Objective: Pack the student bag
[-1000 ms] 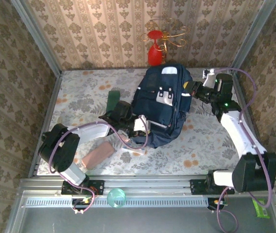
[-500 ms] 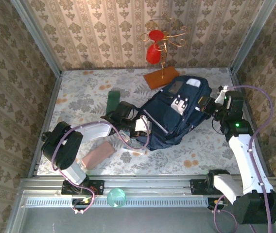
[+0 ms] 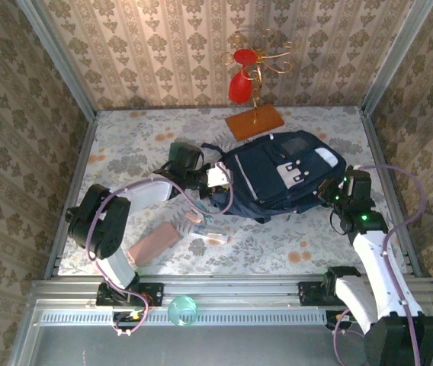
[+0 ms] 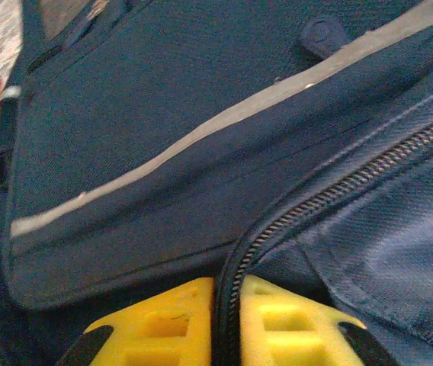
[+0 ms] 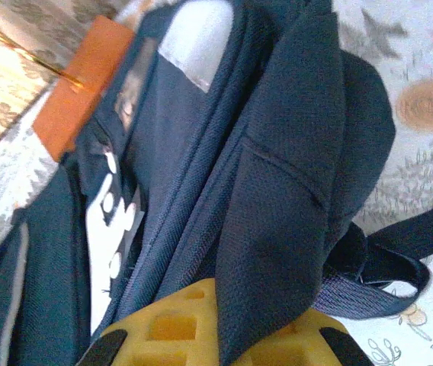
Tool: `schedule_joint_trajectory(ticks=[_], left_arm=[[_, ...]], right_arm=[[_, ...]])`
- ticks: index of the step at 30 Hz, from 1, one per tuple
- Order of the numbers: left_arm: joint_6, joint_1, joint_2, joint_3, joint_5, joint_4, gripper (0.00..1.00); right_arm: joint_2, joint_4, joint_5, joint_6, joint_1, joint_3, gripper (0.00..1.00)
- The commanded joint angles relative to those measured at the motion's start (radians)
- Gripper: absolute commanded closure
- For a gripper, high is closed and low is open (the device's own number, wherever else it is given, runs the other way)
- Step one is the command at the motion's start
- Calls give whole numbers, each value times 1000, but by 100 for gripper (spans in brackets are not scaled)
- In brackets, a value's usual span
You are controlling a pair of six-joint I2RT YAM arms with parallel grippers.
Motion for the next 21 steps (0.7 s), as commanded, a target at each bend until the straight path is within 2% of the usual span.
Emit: schedule_joint_trajectory(ticks=[1,3,6,8,13,17,21], left_arm=[[-35,27,24,52,-122,89,82],[-42,37,35,62,-175,90,76],[-107,57,30,51,-275,133,65],[-160,64,7,26,-330,156,59],[-321,66,-93,-83,-406,205,46],[-506,65,-179,-100,-494,128,43],[-745,62,-233,-49,-613,-58,43]], right_arm=[[52,78,-108,54,12,-65,95],[90,120,-133,88,43,-98,91],[115,126,-109,108,129,-122,79],[104,104,-91,121,173,-134,67],[-1,-2,-26,138,219,-150,44],[-110,-81,57,127,230,-122,36],[-136,-102,113,108,273,-77,35]])
